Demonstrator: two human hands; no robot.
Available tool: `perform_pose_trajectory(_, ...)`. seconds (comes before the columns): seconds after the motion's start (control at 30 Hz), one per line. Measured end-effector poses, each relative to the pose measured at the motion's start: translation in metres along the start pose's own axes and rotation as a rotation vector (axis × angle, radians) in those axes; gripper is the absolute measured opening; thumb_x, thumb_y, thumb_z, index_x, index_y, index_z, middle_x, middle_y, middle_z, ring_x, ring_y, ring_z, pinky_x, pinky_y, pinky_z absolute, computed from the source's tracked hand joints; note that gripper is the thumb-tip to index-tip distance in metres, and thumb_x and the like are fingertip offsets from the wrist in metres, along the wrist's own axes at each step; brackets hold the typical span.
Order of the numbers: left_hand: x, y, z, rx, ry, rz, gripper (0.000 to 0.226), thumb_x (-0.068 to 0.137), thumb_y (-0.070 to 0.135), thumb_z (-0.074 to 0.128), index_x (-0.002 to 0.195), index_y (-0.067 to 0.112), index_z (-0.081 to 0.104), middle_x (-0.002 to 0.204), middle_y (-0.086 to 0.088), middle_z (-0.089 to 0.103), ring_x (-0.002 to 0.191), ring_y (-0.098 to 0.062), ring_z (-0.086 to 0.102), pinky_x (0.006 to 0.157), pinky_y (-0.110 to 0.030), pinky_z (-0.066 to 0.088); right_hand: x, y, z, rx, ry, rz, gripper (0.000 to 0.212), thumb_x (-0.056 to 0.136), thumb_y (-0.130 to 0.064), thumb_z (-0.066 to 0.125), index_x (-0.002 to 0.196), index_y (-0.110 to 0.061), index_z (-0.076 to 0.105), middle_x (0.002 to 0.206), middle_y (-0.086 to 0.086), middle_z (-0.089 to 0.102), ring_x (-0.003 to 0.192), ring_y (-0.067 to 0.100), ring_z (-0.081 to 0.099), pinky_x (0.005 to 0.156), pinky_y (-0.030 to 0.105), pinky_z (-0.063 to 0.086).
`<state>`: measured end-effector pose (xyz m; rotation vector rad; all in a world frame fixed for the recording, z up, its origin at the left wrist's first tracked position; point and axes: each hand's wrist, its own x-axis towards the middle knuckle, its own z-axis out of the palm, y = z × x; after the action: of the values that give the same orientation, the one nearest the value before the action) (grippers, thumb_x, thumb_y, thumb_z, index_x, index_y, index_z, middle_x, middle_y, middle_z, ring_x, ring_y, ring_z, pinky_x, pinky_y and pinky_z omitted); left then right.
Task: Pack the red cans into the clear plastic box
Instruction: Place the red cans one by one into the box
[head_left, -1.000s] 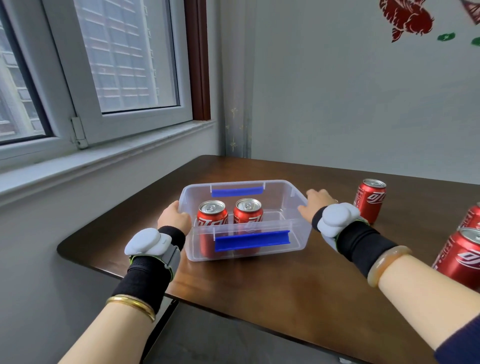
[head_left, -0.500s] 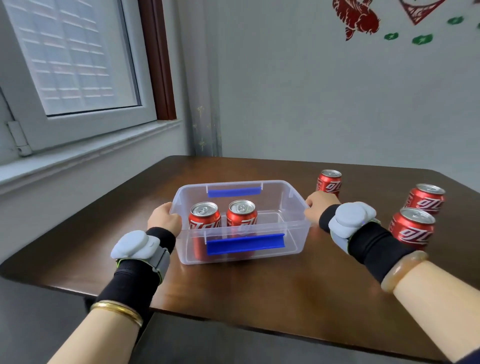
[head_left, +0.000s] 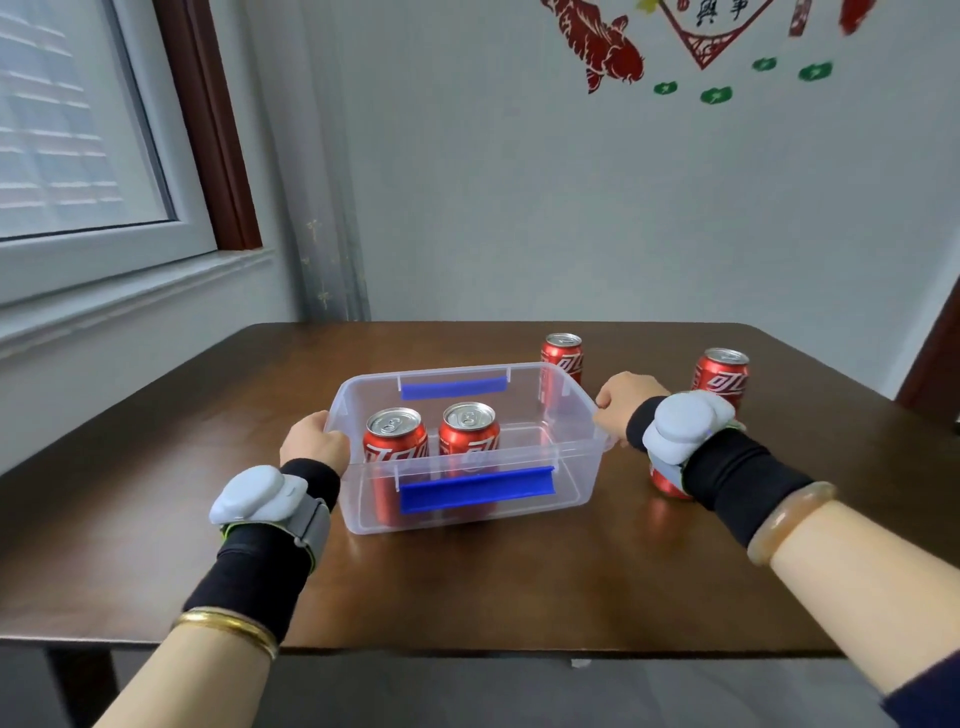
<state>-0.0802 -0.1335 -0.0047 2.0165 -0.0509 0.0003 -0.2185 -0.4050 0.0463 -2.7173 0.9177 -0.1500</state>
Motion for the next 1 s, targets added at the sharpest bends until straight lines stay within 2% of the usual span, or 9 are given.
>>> perform_pose_trajectory(0.07, 0.002, -0.001, 0.000, 0.002, -0.002, -0.009, 0.038, 0.075, -0.003, 0.037, 0.092, 0.010, 0.067, 0.103, -0.023, 0.069, 0.098, -0.041, 0.064, 0.094, -0.048, 0.052, 0.002, 0.005, -0.013, 0.031, 0.106, -0.011, 0.027, 0.086, -0.013, 0.053, 0.101, 0.001, 0.070, 0.109, 0.015, 0.072, 0.094, 0.033, 0.066, 0.083, 0.032, 0.054)
perform_pose_trajectory(0.13, 0.003, -0.002, -0.001, 0.013, -0.007, -0.011, 0.033, 0.073, -0.002, 0.037, 0.077, 0.014, 0.065, 0.099, -0.023, 0.070, 0.097, -0.041, 0.064, 0.093, -0.048, 0.052, 0.004, 0.013, -0.030, 0.037, 0.232, -0.005, 0.030, 0.083, -0.014, 0.053, 0.104, -0.003, 0.071, 0.112, 0.015, 0.071, 0.106, 0.036, 0.063, 0.093, 0.038, 0.051)
perform_pose_trajectory(0.2, 0.003, -0.001, 0.000, 0.007, 0.001, -0.014, 0.027, 0.069, 0.001, 0.037, 0.061, 0.017, 0.057, 0.089, -0.019, 0.067, 0.089, -0.038, 0.064, 0.092, -0.050, 0.052, 0.005, 0.028, -0.043, 0.001, 0.271, 0.026, 0.030, 0.083, -0.020, 0.055, 0.104, -0.007, 0.071, 0.110, 0.014, 0.071, 0.106, 0.036, 0.063, 0.093, 0.037, 0.050)
perform_pose_trajectory(0.3, 0.003, -0.001, 0.000, -0.011, 0.030, -0.034, 0.029, 0.074, -0.001, 0.038, 0.067, 0.016, 0.060, 0.086, -0.014, 0.062, 0.083, -0.033, 0.059, 0.093, -0.048, 0.051, 0.004, 0.048, -0.047, -0.119, 0.127, 0.085, 0.038, 0.084, -0.037, 0.054, 0.109, -0.012, 0.068, 0.114, 0.009, 0.069, 0.106, 0.032, 0.063, 0.092, 0.036, 0.048)
perform_pose_trajectory(0.43, 0.003, -0.001, 0.003, -0.027, 0.062, -0.042, 0.041, 0.078, -0.004, 0.037, 0.105, 0.006, 0.067, 0.089, -0.013, 0.061, 0.084, -0.031, 0.057, 0.090, -0.040, 0.049, 0.004, 0.061, -0.033, -0.112, -0.054, 0.099, 0.047, 0.089, -0.038, 0.054, 0.121, -0.006, 0.061, 0.126, 0.011, 0.062, 0.115, 0.030, 0.059, 0.098, 0.035, 0.046)
perform_pose_trajectory(0.6, -0.001, 0.000, 0.000, -0.032, 0.038, -0.054, 0.043, 0.076, -0.002, 0.037, 0.105, 0.006, 0.067, 0.090, -0.014, 0.063, 0.094, -0.036, 0.063, 0.092, -0.043, 0.050, 0.005, 0.065, -0.028, -0.027, -0.032, 0.074, 0.042, 0.086, -0.033, 0.061, 0.120, -0.007, 0.062, 0.128, 0.011, 0.061, 0.115, 0.031, 0.059, 0.099, 0.037, 0.046)
perform_pose_trajectory(0.7, -0.003, 0.001, 0.001, -0.029, 0.023, -0.059, 0.043, 0.077, 0.000, 0.038, 0.106, 0.011, 0.067, 0.092, -0.013, 0.065, 0.100, -0.039, 0.064, 0.095, -0.046, 0.051, 0.001, 0.063, -0.033, 0.057, 0.057, 0.067, 0.041, 0.085, -0.029, 0.065, 0.119, -0.008, 0.062, 0.128, 0.011, 0.060, 0.117, 0.031, 0.056, 0.097, 0.036, 0.044)
perform_pose_trajectory(0.9, -0.002, 0.000, 0.002, -0.025, 0.035, -0.050, 0.044, 0.078, 0.000, 0.037, 0.110, 0.011, 0.065, 0.102, -0.016, 0.068, 0.103, -0.038, 0.063, 0.095, -0.044, 0.050, -0.017, 0.034, -0.072, 0.258, 0.453, -0.072, 0.038, 0.080, -0.035, 0.067, 0.115, -0.018, 0.063, 0.123, 0.010, 0.064, 0.115, 0.031, 0.056, 0.095, 0.036, 0.044)
perform_pose_trajectory(1.0, -0.001, -0.002, 0.003, -0.018, 0.039, -0.043, 0.044, 0.080, 0.000, 0.038, 0.113, 0.011, 0.064, 0.105, -0.015, 0.068, 0.103, -0.037, 0.063, 0.093, -0.041, 0.049, -0.024, 0.009, -0.081, 0.349, 0.478, -0.220, 0.040, 0.078, -0.034, 0.070, 0.114, -0.019, 0.064, 0.123, 0.006, 0.065, 0.114, 0.027, 0.058, 0.097, 0.034, 0.044)
